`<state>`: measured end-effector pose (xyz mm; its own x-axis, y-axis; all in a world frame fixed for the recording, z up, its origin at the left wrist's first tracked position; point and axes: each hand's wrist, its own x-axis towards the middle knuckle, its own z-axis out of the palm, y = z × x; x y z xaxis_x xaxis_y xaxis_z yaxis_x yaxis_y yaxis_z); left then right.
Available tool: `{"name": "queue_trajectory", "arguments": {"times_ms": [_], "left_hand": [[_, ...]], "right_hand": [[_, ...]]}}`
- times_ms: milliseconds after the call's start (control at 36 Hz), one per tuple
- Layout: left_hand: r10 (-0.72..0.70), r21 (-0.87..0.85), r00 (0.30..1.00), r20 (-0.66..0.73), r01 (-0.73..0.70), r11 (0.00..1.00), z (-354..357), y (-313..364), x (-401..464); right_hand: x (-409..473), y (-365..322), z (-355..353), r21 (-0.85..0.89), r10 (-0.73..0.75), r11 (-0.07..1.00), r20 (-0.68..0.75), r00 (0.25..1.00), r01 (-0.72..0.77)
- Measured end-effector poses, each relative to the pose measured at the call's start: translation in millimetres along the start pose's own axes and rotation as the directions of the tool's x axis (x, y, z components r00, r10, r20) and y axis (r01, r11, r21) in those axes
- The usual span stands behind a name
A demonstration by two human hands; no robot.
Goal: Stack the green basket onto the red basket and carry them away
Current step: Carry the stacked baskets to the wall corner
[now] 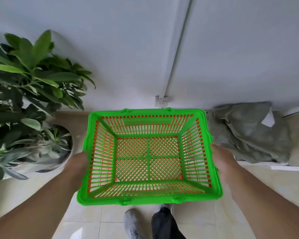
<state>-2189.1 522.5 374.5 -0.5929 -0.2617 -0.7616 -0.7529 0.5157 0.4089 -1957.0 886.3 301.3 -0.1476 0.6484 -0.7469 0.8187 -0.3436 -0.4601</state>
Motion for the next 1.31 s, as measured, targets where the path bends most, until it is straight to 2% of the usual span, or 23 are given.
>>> {"name": "queue_trajectory", "arguments": {"times_ms": [83, 139, 389, 500, 611, 917, 1306], "left_hand": [[-0.005, -0.005, 1.000, -0.022, 0.005, 1.000, 16, -1, 21], [-0.014, -0.017, 1.000, -0.005, 0.014, 1.000, 24, -5, 38], [-0.026, 0.011, 0.998, 0.052, 0.026, 1.000, 71, -19, 122], [-0.016, 0.028, 0.997, 0.071, 0.014, 1.000, 92, -36, 176], [-0.020, 0.021, 0.998, 0.060, 0.019, 1.000, 109, -34, 199], [-0.023, 0.036, 0.999, 0.030, 0.022, 0.999, 142, -16, 224], [-0.033, -0.002, 0.999, 0.027, 0.033, 0.999, 168, -13, 262]], "right_hand": [[26, 0, 9, 0.025, 0.043, 0.999, 0.006, 0.999, -0.044], [17, -13, 14, 0.053, 0.070, 0.996, 0.022, 0.997, -0.071], [87, -2, 45, 0.087, 0.113, 0.989, 0.071, 0.991, -0.119], [149, 30, 58, 0.106, 0.132, 0.985, 0.053, 0.990, -0.137], [149, 16, 81, 0.103, 0.145, 0.984, 0.027, 0.989, -0.147], [187, 11, 118, 0.178, 0.128, 0.975, 0.056, 0.990, -0.137], [222, 5, 139, 0.170, 0.118, 0.978, 0.051, 0.992, -0.125]]}}
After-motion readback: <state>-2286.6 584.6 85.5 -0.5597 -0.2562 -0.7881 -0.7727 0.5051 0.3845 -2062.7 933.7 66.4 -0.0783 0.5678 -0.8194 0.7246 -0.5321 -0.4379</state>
